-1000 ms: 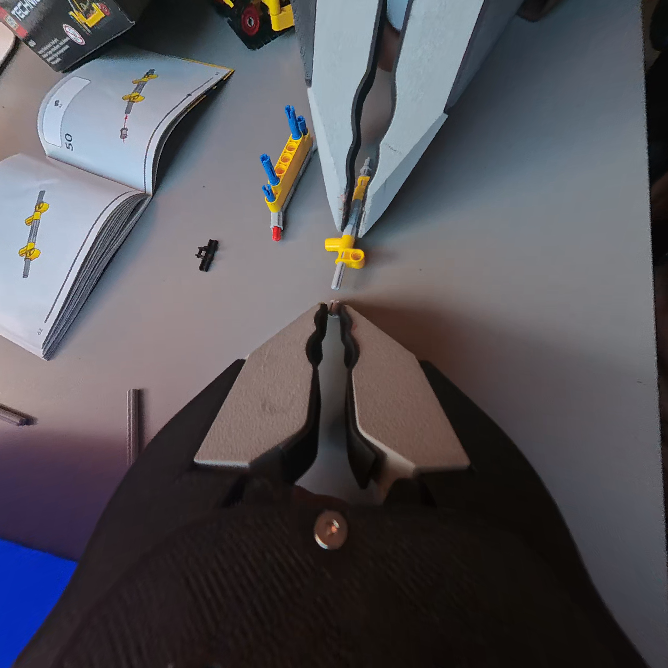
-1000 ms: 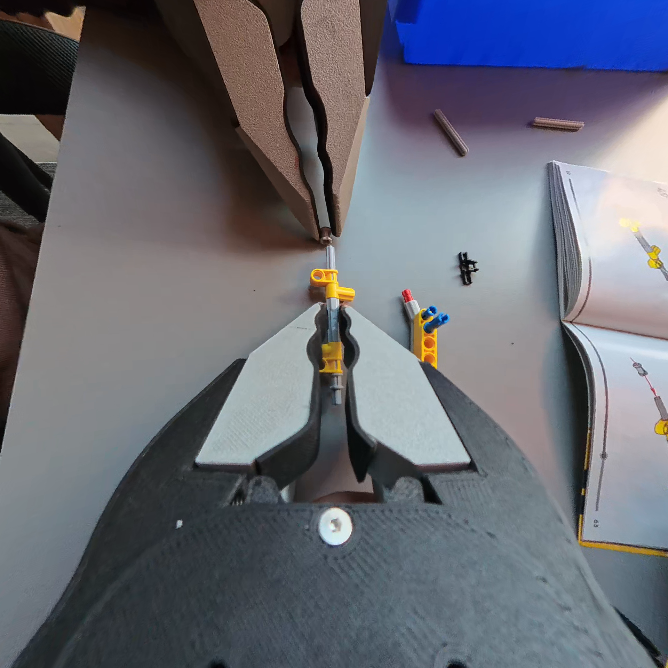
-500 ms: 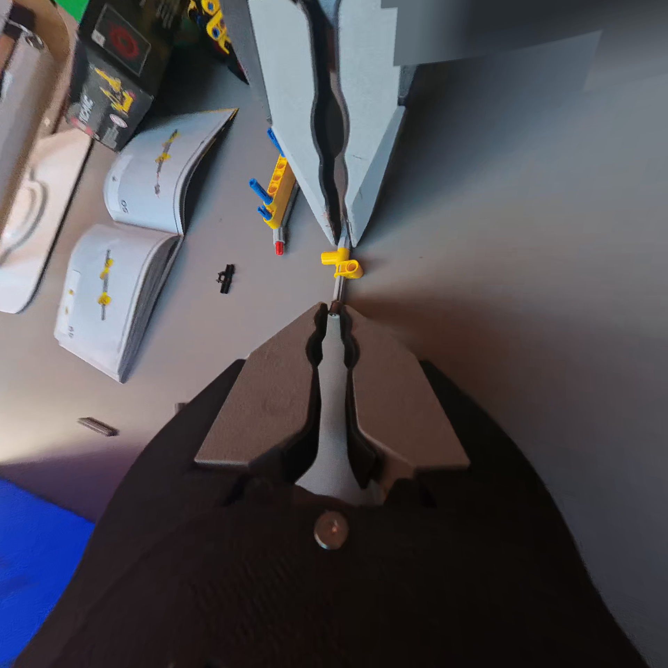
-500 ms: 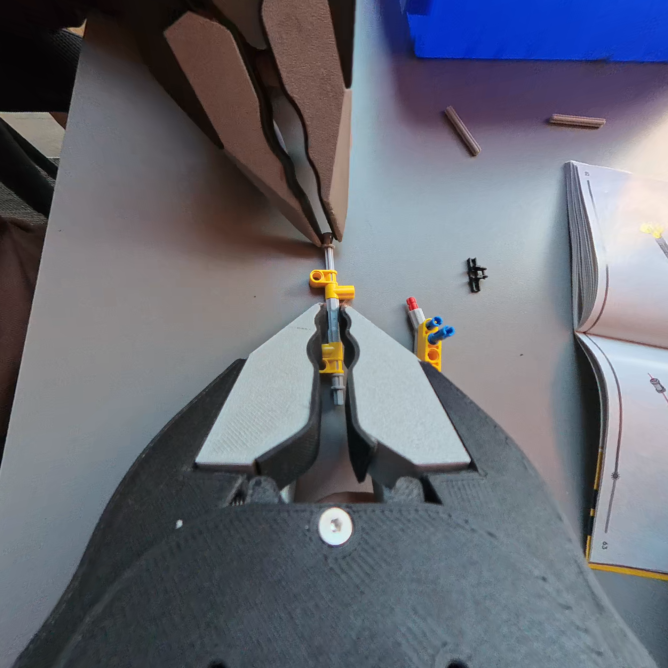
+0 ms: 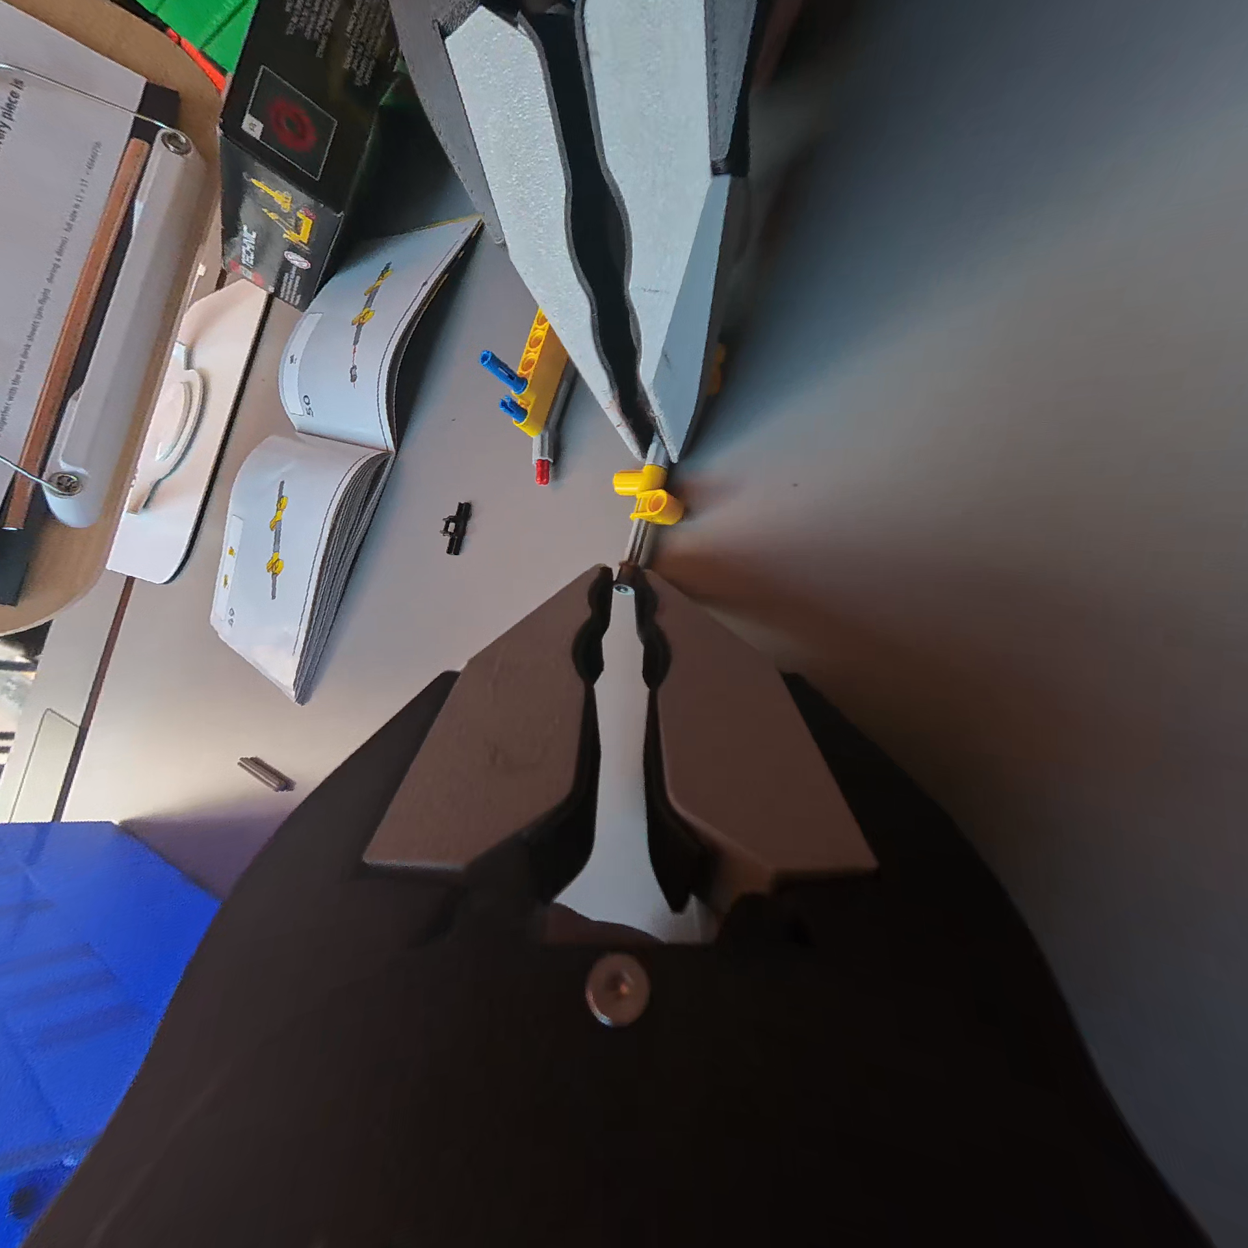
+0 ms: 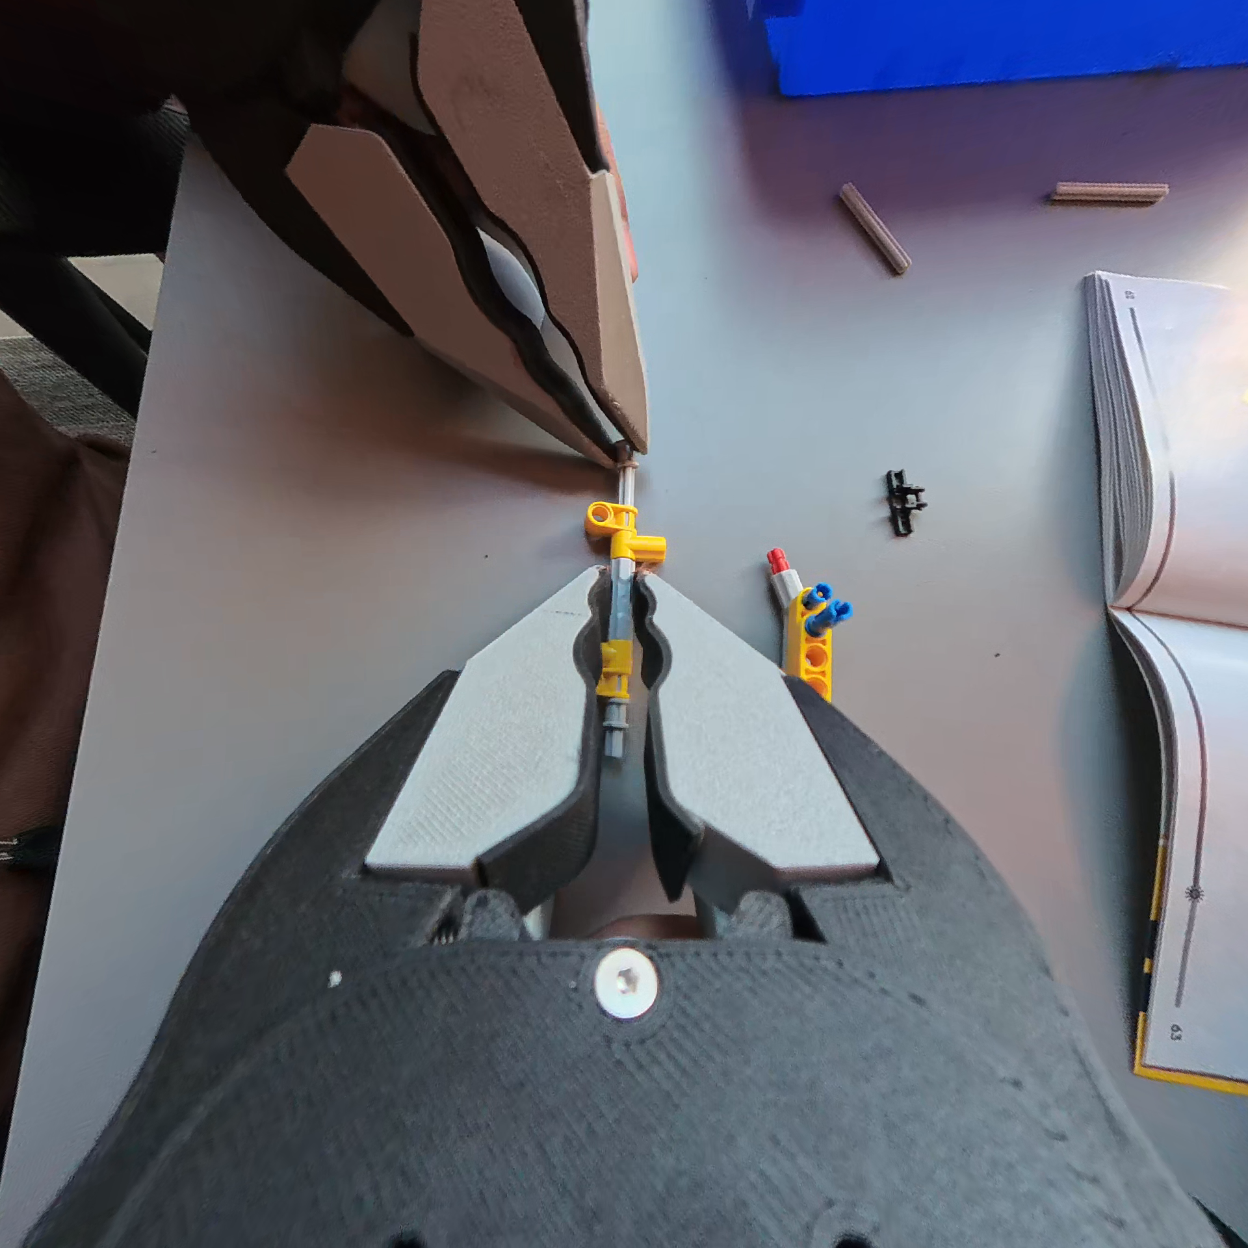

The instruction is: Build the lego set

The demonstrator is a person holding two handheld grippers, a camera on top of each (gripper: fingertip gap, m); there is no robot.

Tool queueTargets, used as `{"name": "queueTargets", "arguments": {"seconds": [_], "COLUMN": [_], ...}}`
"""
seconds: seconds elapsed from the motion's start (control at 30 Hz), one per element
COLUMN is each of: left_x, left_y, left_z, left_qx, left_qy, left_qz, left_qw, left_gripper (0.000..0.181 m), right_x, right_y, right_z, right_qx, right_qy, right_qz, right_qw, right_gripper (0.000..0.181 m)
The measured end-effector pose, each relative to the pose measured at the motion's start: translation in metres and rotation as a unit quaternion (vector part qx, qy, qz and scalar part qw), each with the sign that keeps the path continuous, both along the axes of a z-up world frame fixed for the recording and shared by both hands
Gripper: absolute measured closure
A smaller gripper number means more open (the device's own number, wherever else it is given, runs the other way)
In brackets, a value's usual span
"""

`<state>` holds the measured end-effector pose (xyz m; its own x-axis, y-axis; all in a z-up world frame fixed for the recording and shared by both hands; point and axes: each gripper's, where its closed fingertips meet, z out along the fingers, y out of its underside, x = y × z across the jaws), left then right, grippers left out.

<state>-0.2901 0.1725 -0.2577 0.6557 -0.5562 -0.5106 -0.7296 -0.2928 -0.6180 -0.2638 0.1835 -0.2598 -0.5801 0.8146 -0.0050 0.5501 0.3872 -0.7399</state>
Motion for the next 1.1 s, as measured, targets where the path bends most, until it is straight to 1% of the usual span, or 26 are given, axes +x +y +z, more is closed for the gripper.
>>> {"name": "queueTargets", "arguments": {"seconds": [0.03, 0.2, 0.33, 0.47, 0.63, 0.9, 1.1], "left_x": [0.0001, 0.0017, 0.0025, 0.0025, 0.0010, 0.0035, 0.0071], "left_y": [0.0000, -0.0017, -0.0024, -0.0024, 0.0011, 0.0013, -0.0012], "left_z": [-0.0001, -0.0001, -0.0003, -0.0004, -0.0001, -0.0001, 0.0003], "left_qx": [-0.003, -0.012, -0.009, -0.018, -0.006, -0.017, -0.052], "left_qy": [-0.004, -0.016, -0.011, -0.021, -0.006, -0.020, -0.065], "left_qz": [-0.005, -0.020, -0.030, -0.029, -0.014, -0.034, -0.050], "left_qw": [1.000, 1.000, 0.999, 0.999, 1.000, 0.999, 0.995], "left_gripper": [0.177, 0.177, 0.177, 0.177, 0.178, 0.180, 0.180], "right_x": [0.0003, 0.0002, 0.0001, 0.0003, 0.0002, 0.0015, 0.0028], "right_y": [-0.0006, -0.0008, -0.0008, -0.0010, -0.0010, -0.0026, -0.0030], "right_z": [0.0002, -0.0004, -0.0009, -0.0011, -0.0010, -0.0009, -0.0010], "right_qx": [0.000, 0.013, 0.039, 0.027, 0.019, 0.015, 0.016], "right_qy": [0.001, 0.008, 0.024, 0.017, 0.012, 0.011, 0.014], "right_qz": [0.002, 0.004, 0.008, 0.008, 0.008, 0.019, 0.032], "right_qw": [1.000, 1.000, 0.999, 0.999, 1.000, 1.000, 0.999], "right_gripper": [0.178, 0.178, 0.178, 0.178, 0.178, 0.177, 0.177]}}
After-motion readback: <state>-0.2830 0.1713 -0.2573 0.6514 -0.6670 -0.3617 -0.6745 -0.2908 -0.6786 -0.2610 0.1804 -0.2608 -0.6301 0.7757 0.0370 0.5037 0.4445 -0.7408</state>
